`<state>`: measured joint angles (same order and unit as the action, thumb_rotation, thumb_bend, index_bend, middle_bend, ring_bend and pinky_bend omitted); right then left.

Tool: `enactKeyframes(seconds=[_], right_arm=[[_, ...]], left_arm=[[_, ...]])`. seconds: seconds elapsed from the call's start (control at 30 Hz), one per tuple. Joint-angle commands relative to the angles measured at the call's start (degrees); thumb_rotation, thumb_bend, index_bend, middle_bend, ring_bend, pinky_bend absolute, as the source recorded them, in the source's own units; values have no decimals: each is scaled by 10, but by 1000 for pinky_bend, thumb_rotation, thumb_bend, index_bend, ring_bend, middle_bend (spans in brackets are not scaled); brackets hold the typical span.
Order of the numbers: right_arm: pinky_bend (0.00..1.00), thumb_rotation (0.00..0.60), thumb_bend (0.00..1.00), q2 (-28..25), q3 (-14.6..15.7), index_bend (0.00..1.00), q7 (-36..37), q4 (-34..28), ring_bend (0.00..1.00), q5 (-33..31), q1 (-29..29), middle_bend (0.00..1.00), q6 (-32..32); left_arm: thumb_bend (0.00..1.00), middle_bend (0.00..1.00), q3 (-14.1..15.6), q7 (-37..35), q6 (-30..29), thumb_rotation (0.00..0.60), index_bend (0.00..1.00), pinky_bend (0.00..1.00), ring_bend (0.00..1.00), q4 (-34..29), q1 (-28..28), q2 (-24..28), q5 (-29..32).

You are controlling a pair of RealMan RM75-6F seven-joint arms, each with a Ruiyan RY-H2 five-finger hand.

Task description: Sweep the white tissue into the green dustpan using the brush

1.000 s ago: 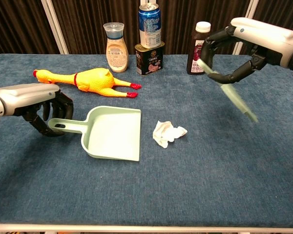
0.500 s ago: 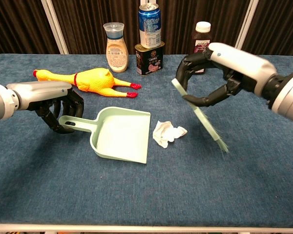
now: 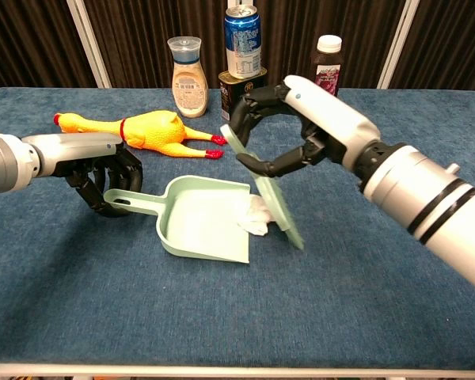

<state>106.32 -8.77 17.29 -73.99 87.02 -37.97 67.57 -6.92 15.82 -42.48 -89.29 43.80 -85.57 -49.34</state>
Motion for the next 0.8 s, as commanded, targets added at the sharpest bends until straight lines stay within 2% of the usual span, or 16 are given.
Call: enactKeyframes(seconds=[0.03,0.23,0.5,0.67,0.8], right_arm=[[3,600,505,31,-6,760,12,30,293,8,-8,594,12],[3,600,512,67,-2,760,38,63,293,24,-8,593,38],[3,600,520,88,1,761,63,78,294,33,-7,592,55],[3,600,520,81,-2,760,67,68,293,38,-10,592,58],[3,600,520,54,-6,761,62,45,293,39,-7,592,62]], left_arm=[[309,576,0,-7,0,600,595,497,479,2,2,-3,1],[309,576,-2,-26,1,600,594,497,479,4,5,-14,4],[309,576,-9,-56,9,600,590,498,479,9,11,-31,5],[309,576,-11,-65,9,600,588,498,480,16,15,-40,5],[308,574,-9,-71,1,600,585,498,479,18,11,-36,2]])
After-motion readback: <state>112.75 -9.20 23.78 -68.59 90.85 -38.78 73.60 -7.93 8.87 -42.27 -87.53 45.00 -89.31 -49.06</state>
